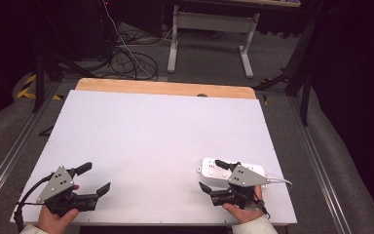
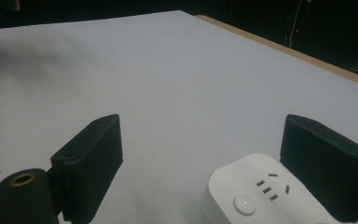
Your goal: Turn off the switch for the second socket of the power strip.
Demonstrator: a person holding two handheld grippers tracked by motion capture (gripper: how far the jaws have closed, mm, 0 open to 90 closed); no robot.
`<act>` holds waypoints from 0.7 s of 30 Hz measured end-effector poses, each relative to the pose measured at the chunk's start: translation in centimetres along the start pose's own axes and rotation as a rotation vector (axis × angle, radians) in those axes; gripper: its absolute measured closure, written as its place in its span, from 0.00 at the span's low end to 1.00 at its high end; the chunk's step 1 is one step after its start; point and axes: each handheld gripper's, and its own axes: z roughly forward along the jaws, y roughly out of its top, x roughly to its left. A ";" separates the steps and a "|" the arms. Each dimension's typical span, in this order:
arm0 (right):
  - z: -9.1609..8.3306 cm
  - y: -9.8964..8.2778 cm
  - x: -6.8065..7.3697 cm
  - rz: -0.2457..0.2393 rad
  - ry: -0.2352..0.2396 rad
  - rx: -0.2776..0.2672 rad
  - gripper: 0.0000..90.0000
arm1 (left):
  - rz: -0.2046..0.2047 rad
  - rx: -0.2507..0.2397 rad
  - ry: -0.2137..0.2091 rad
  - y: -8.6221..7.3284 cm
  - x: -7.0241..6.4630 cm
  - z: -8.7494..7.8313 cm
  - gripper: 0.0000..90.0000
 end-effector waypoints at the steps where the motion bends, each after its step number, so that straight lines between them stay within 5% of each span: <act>1: 0.0 0.0 0.0 -0.001 0.000 0.000 0.15 | 0.000 0.000 0.000 0.0 0.0 0.0 0.14; 21: 0.0 0.2 0.1 -0.005 0.001 -0.004 0.15 | 0.018 0.003 0.015 0.0 -0.2 0.0 0.15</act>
